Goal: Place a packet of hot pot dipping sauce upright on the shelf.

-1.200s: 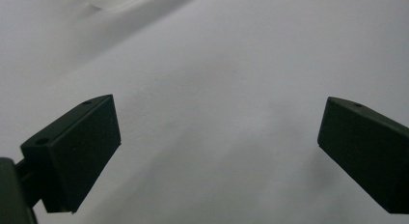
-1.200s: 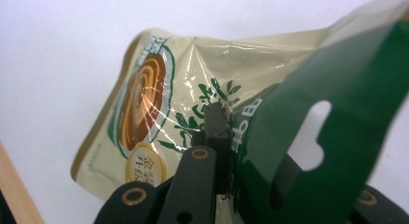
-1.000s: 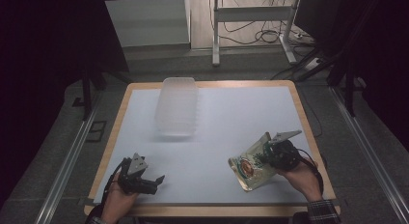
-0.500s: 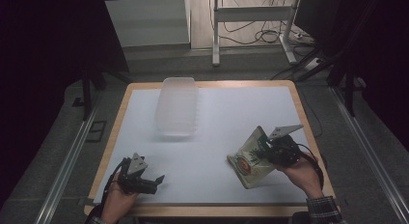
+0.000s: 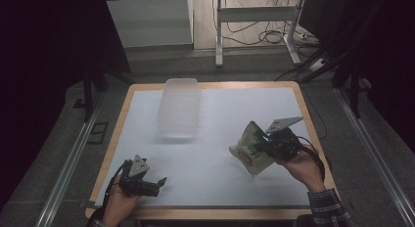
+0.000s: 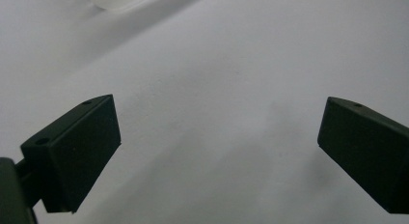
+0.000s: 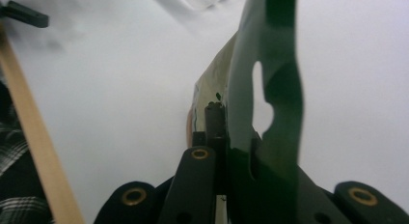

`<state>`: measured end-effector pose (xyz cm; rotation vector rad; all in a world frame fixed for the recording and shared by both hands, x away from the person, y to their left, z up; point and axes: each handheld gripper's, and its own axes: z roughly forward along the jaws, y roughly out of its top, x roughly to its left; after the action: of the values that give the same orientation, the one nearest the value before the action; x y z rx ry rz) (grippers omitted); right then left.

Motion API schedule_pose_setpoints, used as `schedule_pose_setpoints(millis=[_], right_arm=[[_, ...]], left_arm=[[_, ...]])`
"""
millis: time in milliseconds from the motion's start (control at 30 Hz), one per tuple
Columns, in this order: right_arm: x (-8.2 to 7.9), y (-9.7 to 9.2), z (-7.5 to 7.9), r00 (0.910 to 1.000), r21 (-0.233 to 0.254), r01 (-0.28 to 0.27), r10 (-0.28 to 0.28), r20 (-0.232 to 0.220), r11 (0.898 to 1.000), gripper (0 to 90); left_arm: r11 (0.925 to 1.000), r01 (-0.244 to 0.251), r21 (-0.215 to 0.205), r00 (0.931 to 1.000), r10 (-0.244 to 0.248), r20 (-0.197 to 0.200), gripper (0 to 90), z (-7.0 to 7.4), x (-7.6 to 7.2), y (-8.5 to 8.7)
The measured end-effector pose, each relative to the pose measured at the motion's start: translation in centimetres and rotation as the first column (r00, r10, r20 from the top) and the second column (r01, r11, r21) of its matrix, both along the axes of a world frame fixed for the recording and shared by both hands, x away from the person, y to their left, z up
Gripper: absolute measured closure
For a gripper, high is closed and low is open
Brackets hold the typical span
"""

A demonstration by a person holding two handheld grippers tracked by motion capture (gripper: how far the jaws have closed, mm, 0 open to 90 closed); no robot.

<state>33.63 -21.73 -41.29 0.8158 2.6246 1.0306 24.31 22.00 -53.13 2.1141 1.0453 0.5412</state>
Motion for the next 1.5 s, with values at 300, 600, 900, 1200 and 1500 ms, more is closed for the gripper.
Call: schedule_pose_setpoints(millis=[300,600,900,1200,1500], right_arm=[[1.9,0.4,1.4,0.9997,-0.001,-0.015,0.015,0.018,1.0,89.3],[3.7,1.8,2.3,0.9978,-0.005,-0.051,0.051,0.042,0.999,89.3],[6.0,3.5,3.0,0.995,-0.006,-0.085,0.086,0.052,0.996,89.3],[8.0,5.4,3.7,0.9905,-0.01,-0.12,0.12,0.068,0.993,89.3],[9.7,7.1,4.1,0.9848,-0.018,-0.153,0.154,0.08,0.988,89.3]], left_arm=[[1.0,-0.006,-0.004,1.0,0.006,0.004,1.1,0.1,0.0,0.1],[1.0,-0.005,-0.005,1.0,0.005,0.004,1.1,0.1,0.0,0.1],[1.0,-0.004,-0.005,1.0,0.004,0.002,1.1,0.1,0.0,0.1],[1.0,-0.003,-0.004,1.0,0.003,0.002,1.1,0.1,0.0,0.1],[1.0,-0.002,-0.005,1.0,0.002,0.001,1.1,0.1,0.0,0.1]])
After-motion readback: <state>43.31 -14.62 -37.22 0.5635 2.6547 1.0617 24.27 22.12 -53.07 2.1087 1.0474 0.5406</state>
